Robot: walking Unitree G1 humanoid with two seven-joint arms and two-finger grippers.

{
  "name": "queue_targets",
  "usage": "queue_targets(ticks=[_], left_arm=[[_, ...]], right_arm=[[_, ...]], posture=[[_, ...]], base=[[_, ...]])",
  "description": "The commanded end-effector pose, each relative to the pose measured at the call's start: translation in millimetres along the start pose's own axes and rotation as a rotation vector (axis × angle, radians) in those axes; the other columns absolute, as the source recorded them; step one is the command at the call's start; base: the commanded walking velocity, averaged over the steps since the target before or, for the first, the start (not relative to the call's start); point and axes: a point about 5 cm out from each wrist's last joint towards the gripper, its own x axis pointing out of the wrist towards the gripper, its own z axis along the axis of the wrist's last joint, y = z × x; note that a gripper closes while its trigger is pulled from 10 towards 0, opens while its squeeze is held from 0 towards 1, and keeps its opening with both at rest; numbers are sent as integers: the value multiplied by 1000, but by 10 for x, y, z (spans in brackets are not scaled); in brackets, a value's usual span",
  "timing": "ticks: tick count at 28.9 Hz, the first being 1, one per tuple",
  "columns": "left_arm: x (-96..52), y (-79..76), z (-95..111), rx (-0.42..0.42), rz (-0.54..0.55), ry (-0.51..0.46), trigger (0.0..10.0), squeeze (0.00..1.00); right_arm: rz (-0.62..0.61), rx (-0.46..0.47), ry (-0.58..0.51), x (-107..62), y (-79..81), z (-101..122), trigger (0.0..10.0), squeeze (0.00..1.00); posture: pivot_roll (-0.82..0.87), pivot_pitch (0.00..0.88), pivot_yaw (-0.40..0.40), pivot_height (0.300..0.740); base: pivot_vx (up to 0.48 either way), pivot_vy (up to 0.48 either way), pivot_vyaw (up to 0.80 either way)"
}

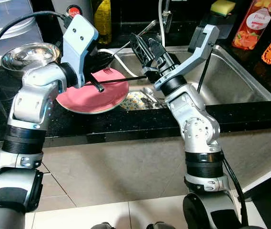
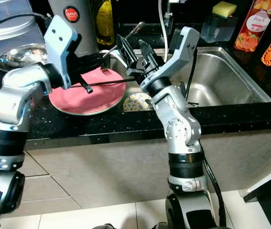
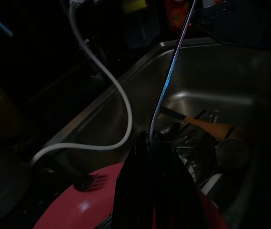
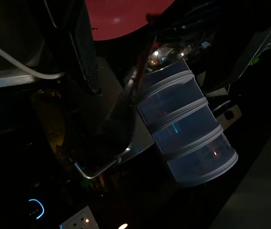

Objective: Kitchen organization

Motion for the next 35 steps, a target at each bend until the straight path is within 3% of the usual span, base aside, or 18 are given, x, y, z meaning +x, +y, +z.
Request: queue_targets(ticks=[1, 2, 9, 10, 11, 12, 13, 14, 15, 31, 32, 35], left_arm=[[41, -78, -4, -6, -29, -6, 10000, 0], [72, -143, -47, -20, -52, 1, 10000, 0], [103, -165, -86, -28, -52, 12, 10000, 0], [101, -159, -89, -30, -50, 13, 10000, 0], [100, -154, -92, -31, -48, 14, 10000, 0], [99, -150, -94, -31, -47, 15, 10000, 0], [97, -146, -96, -31, -45, 16, 10000, 0], [96, -144, -97, -31, -43, 17, 10000, 0], [94, -142, -93, -31, -42, 16, 10000, 0], [86, -162, -69, -23, -49, -1, 10000, 0], [86, -163, -65, -35, -43, -12, 10000, 1000], [85, -162, -63, -43, -39, -20, 10000, 1000]], right_arm=[[3, 22, 6, 7, 13, -5, 10000, 0], [13, 41, -3, 20, 35, 15, 10000, 0], [24, 57, -13, 27, 60, 35, 10000, 0], [26, 59, -16, 25, 65, 39, 8510, 0], [26, 60, -17, 24, 66, 40, 4627, 0], [26, 60, -18, 23, 66, 41, 4627, 0], [28, 61, -20, 21, 67, 43, 902, 0], [28, 62, -21, 19, 67, 45, 902, 0], [30, 62, -23, 18, 67, 47, 0, 0], [31, 42, -11, 12, 55, 33, 0, 0], [18, 11, 3, 13, 41, 10, 10000, 0], [13, -9, 9, 14, 34, -3, 10000, 0]], posture=[[65, 31, -12, 740], [65, 31, -12, 740], [61, 32, -10, 740], [62, 31, -10, 740], [61, 32, -9, 740], [61, 32, -9, 740], [61, 32, -9, 740], [61, 32, -9, 740], [61, 31, -9, 740], [63, 30, -14, 740], [63, 30, -14, 740], [63, 30, -14, 740]], base=[[0, 0, 0], [0, 0, 0], [0, 0, 0], [0, 0, 0], [0, 0, 0], [0, 0, 0], [0, 0, 0], [0, 0, 0], [0, 0, 0], [0, 0, 0], [0, 0, 0], [0, 0, 0]])
